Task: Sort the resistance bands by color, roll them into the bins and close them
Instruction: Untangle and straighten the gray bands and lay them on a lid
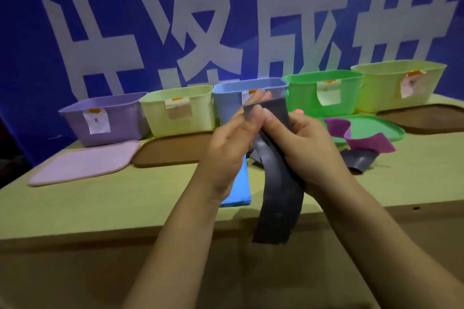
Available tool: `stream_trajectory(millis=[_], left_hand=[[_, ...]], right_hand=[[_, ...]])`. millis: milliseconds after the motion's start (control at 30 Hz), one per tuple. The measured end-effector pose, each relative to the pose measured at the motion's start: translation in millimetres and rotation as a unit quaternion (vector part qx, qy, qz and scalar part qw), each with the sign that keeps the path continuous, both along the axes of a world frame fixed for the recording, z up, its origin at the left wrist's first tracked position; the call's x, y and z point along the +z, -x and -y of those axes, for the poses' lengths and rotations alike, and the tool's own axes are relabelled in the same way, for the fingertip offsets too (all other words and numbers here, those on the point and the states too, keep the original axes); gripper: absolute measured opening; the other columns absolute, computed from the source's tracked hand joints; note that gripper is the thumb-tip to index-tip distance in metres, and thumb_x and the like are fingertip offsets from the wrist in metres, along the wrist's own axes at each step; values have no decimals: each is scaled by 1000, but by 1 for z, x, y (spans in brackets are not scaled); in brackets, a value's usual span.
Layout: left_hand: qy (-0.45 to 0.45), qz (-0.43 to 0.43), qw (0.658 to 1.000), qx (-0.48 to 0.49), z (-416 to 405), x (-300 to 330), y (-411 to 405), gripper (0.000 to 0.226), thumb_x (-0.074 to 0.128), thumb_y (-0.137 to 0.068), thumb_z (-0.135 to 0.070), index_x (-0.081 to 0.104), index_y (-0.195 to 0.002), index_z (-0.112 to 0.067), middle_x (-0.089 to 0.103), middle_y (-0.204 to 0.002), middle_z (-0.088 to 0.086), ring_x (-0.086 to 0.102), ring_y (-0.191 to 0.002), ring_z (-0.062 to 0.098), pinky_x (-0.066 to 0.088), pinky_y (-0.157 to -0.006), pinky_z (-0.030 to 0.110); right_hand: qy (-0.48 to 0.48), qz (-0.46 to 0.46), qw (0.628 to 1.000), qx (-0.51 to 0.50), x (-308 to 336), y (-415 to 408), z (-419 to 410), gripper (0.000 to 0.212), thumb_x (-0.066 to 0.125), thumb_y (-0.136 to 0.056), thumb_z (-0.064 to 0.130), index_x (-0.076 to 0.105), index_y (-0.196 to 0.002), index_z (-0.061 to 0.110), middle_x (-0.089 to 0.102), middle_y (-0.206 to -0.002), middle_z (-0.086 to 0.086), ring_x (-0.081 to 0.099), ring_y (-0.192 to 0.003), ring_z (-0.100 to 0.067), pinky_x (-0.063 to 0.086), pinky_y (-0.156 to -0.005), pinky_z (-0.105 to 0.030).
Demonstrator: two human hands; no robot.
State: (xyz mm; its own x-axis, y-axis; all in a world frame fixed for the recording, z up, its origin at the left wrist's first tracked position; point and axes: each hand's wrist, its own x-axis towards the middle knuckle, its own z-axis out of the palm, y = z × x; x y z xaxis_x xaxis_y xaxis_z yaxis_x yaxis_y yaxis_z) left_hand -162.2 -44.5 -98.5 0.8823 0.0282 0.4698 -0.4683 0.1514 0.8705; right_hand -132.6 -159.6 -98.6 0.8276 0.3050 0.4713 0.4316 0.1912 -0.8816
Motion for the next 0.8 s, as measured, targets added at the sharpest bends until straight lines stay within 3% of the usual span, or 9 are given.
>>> stream_trajectory(millis=[133,267,300,400,467,600,800], left_hand=[[7,-51,995,-83,-1,-7,1,33,41,-94,-29,64,-111,-12,70,-111,1,62,-112,13,48,-95,24],[-73,-41,993,-83,-4,-12,-3,38,36,-98,-29,57,-122,-8,63,-125,4,55,-122,15,43,-103,27],[-79,-51,992,-81,-4,-11,-3,40,35,-99,-31,57,-122,-8,61,-127,8,56,-122,17,43,-104,30],[-4,-83,994,-68,-11,-7,-3,49,25,-98,-40,57,-120,-11,70,-107,16,67,-102,23,52,-91,33],[21,-80,995,-60,-19,-3,-3,51,18,-101,-41,56,-119,-12,72,-97,15,70,-91,25,55,-85,34],[60,-77,992,-74,-23,0,-1,52,17,-103,-41,57,-112,-10,67,-72,9,65,-62,17,58,-67,35],[77,-106,990,-46,-29,-7,-9,48,28,-102,-42,60,-105,-7,52,-63,2,47,-52,9,47,-58,26]], right_hand=[[15,-67,997,39,-16,0,-5,41,58,-69,51,68,-68,11,67,-67,-4,58,-65,-13,43,-59,-27],[-30,-169,973,155,-38,-6,-9,52,53,-72,53,69,-99,11,73,-96,-3,68,-91,-10,53,-80,-24],[-50,-191,961,194,-45,-4,-9,50,52,-74,51,66,-102,13,73,-94,0,68,-89,-8,54,-79,-23],[-51,-234,935,262,-71,2,-5,28,60,-78,39,67,-84,12,69,-71,0,65,-64,-8,55,-64,-23],[-4,-231,929,287,-90,6,-2,19,66,-80,30,69,-85,12,70,-78,-4,68,-72,-16,56,-73,-32],[104,-189,935,281,-118,15,0,25,55,-85,26,64,-100,9,74,-94,-5,69,-94,-17,53,-83,-25],[90,-233,938,241,-143,26,-9,22,50,-88,25,55,-89,4,70,-67,-8,68,-59,-17,55,-60,-26]])
